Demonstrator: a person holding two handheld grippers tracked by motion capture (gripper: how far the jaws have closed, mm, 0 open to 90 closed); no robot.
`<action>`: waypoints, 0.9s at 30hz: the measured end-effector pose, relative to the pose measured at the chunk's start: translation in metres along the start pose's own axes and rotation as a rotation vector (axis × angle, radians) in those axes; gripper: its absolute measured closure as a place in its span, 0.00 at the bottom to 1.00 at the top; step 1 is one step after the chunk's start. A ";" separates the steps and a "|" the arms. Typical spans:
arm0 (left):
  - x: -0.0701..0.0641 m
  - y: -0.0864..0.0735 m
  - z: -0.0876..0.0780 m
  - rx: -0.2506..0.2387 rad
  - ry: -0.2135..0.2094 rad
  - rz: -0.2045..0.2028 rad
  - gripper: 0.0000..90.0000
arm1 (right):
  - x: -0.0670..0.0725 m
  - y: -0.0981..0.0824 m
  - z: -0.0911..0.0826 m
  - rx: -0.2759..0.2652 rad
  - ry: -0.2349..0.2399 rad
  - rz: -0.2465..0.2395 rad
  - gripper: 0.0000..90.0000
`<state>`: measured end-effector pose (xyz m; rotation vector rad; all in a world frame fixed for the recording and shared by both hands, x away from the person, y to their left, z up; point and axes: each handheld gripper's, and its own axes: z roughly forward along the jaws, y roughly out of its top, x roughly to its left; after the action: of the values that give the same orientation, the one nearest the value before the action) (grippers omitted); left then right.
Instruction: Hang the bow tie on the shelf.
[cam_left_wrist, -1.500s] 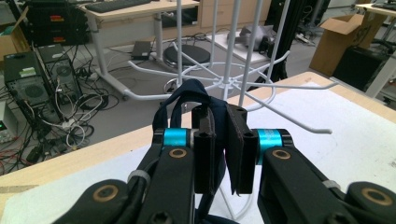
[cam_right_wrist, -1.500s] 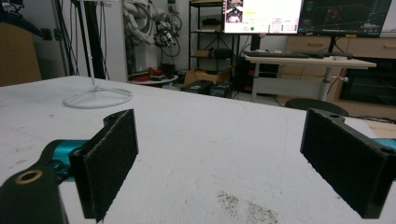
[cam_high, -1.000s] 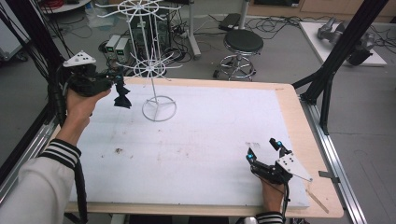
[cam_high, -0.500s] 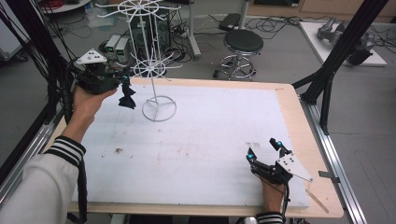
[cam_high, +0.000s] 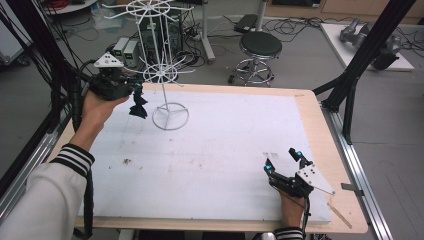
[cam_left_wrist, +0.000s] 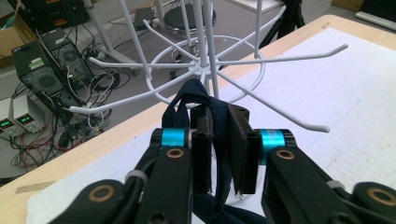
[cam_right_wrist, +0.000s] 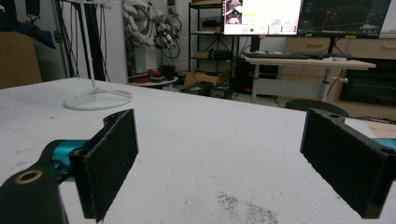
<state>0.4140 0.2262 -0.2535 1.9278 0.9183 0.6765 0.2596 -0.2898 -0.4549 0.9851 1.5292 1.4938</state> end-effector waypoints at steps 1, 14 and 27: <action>0.000 0.000 0.000 0.000 0.007 -0.002 0.87 | 0.000 0.000 0.000 0.000 0.000 0.000 0.11; -0.001 0.002 -0.014 -0.088 0.064 0.005 0.26 | 0.000 0.000 0.000 -0.001 -0.003 0.004 0.11; -0.013 -0.059 -0.063 -0.393 -0.004 0.015 0.18 | -0.001 0.000 0.000 0.005 0.000 0.010 0.11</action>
<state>0.3402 0.2663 -0.2769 1.5866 0.7076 0.7964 0.2599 -0.2903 -0.4548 0.9968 1.5306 1.4982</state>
